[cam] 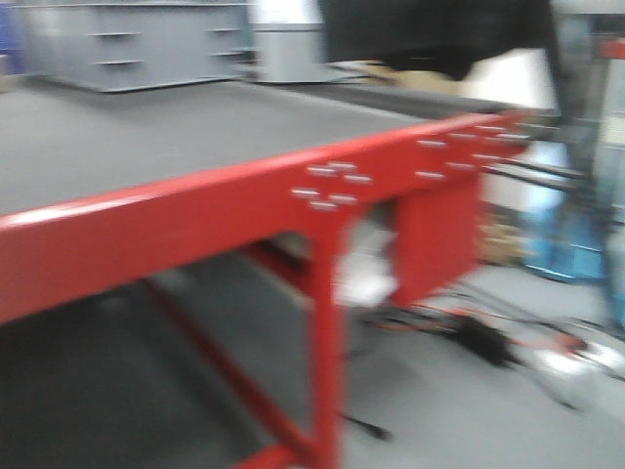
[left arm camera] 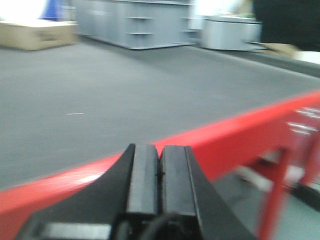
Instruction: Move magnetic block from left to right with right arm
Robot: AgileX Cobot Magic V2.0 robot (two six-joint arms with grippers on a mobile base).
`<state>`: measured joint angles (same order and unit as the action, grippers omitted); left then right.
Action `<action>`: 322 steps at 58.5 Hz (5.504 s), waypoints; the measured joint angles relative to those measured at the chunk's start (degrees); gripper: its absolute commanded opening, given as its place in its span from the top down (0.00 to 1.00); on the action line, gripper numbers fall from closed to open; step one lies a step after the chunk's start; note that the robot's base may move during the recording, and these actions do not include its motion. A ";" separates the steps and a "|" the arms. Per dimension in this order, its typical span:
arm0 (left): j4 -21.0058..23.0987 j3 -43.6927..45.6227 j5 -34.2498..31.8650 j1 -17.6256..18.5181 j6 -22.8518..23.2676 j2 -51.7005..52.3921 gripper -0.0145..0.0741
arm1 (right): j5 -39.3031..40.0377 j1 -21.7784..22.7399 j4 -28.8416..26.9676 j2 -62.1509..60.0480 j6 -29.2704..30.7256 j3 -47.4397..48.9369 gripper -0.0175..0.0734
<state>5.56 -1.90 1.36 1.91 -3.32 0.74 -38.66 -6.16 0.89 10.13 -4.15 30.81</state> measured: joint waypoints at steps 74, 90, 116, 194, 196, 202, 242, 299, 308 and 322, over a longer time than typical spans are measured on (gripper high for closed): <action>0.00 0.00 0.00 0.00 0.00 0.00 0.98 | 0.00 0.00 0.00 0.00 0.00 0.00 0.56; 0.00 0.00 0.00 0.00 0.00 0.00 0.98 | 0.00 0.00 0.00 0.00 0.00 0.00 0.56; 0.00 0.00 0.00 0.00 0.00 0.00 0.98 | 0.00 0.00 0.00 0.00 0.00 0.00 0.56; 0.00 0.00 0.00 0.00 0.00 0.00 0.98 | -8.54 -24.25 -8.32 72.49 10.70 42.73 0.56; 0.00 0.00 0.00 0.00 0.00 0.00 0.98 | -8.65 -24.48 -8.32 75.25 10.70 44.08 0.56; 0.00 0.00 0.00 0.00 0.00 0.00 0.98 | -8.75 -24.73 -8.42 82.05 10.70 46.80 0.56; 0.00 0.00 0.00 0.00 0.00 0.00 0.98 | -6.18 -24.91 -8.55 97.12 10.79 48.26 0.54; 0.00 0.00 0.00 0.00 0.00 0.00 0.98 | -2.81 -22.82 -8.55 65.80 8.19 34.58 0.72; 0.00 0.00 0.00 0.00 0.00 0.00 0.98 | 3.07 -22.82 -8.55 51.55 8.19 22.49 0.75; 0.00 0.00 0.00 0.00 0.00 0.00 0.98 | 12.84 -22.82 -8.55 30.60 8.19 5.31 0.75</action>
<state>5.56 -1.90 1.36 1.91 -3.32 0.74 -25.82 -28.97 -7.65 40.72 4.03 36.11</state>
